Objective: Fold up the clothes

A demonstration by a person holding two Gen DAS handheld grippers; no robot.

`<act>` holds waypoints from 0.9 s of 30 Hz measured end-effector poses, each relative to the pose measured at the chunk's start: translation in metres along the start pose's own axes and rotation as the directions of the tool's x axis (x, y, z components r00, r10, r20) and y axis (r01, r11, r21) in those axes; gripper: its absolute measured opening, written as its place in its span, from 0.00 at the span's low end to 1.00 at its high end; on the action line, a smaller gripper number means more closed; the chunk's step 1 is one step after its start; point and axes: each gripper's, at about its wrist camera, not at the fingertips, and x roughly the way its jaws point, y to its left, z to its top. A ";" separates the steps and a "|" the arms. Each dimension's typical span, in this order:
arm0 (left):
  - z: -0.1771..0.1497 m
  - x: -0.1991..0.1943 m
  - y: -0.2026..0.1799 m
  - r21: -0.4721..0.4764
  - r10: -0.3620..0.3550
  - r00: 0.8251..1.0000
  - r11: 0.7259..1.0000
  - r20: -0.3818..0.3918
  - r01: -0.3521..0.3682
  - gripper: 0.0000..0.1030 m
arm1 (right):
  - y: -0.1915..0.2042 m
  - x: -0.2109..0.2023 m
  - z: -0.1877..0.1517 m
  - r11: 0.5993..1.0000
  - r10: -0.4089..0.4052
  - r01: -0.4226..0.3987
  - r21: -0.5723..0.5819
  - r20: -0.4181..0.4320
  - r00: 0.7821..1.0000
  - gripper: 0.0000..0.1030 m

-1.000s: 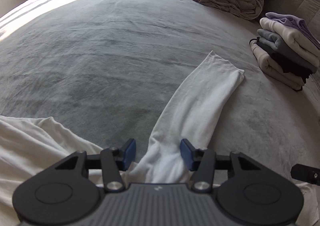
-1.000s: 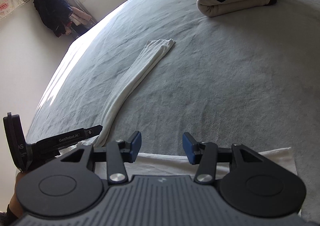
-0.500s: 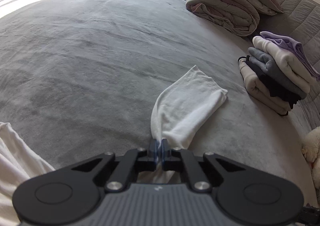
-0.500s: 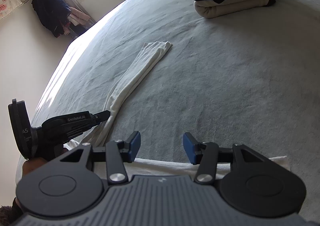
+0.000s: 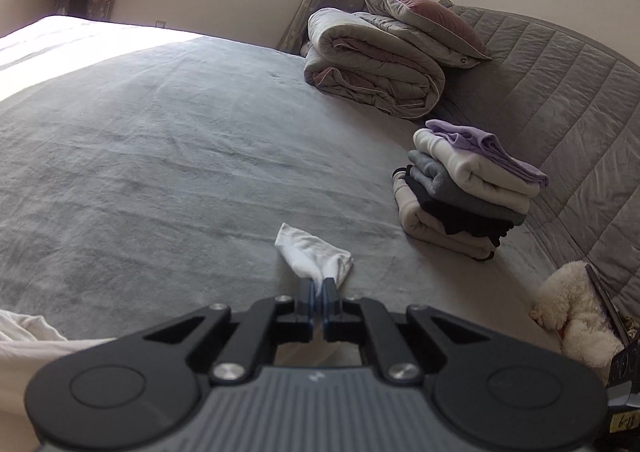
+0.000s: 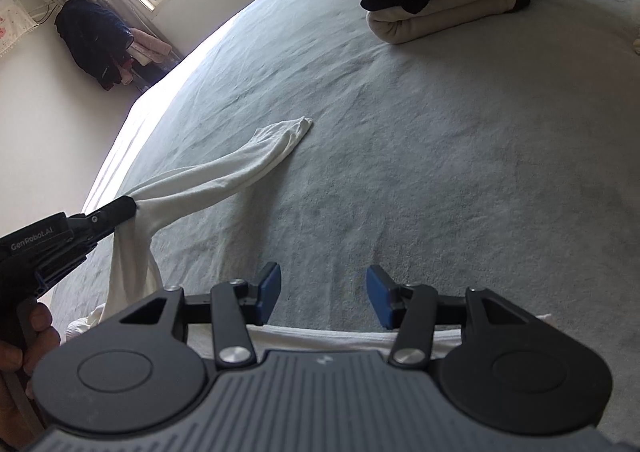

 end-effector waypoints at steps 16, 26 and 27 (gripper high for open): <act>-0.105 -0.003 0.000 0.054 -0.016 0.957 0.998 -0.289 0.033 0.04 | -0.013 -0.009 -0.002 0.999 -0.005 0.005 0.045 0.009 1.000 0.51; -0.076 -0.004 0.002 0.013 -0.026 0.964 0.999 -0.263 0.030 0.21 | -0.021 -0.024 0.000 0.996 0.031 -0.032 0.079 0.016 0.999 0.57; -0.072 -0.002 0.002 0.010 -0.025 0.967 1.000 -0.254 0.028 0.22 | -0.021 -0.025 0.001 0.996 0.033 -0.034 0.083 0.020 0.999 0.57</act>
